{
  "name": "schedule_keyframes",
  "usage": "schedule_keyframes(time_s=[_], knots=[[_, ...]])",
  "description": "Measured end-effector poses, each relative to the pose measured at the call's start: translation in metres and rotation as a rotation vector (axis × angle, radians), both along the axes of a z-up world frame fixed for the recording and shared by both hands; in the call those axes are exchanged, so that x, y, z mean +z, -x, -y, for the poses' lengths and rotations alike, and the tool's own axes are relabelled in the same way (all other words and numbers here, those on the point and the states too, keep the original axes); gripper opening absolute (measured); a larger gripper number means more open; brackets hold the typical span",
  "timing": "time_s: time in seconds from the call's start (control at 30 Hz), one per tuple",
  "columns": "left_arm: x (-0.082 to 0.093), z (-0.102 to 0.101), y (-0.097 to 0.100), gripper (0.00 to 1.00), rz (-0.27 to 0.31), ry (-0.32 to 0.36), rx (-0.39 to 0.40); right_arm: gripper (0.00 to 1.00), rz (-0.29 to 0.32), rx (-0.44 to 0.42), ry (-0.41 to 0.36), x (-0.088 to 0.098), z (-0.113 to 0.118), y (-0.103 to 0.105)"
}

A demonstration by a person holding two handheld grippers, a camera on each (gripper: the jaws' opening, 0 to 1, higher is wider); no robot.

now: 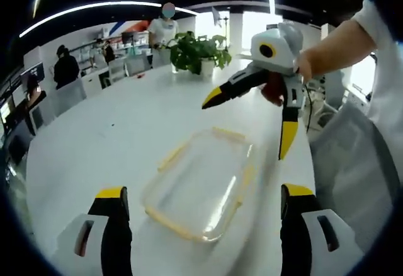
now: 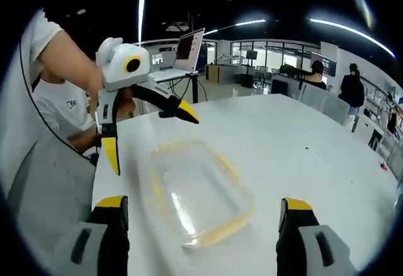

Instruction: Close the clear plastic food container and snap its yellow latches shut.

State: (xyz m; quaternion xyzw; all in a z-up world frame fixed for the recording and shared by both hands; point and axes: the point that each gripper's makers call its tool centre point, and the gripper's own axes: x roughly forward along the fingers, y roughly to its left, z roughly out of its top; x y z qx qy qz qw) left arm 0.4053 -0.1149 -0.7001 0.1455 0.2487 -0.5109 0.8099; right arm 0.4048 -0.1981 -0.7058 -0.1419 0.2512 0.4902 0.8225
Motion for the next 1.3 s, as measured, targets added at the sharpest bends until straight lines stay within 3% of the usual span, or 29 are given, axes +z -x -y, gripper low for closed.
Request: schedule_keyframes(time_s=[0.33, 0.87, 1.3], knots=[[0.019, 0.006, 0.019, 0.99, 0.028, 0.032, 0.01, 0.99, 0.014, -0.011, -0.035, 0.012, 0.0, 0.02], [0.027, 0.016, 0.047, 0.97, 0.044, 0.054, -0.001, 0.96, 0.018, -0.032, -0.072, 0.023, 0.008, 0.049], [0.034, 0.004, 0.07, 0.94, 0.057, 0.072, 0.035, 0.99, 0.014, -0.102, -0.156, 0.044, 0.022, 0.071]])
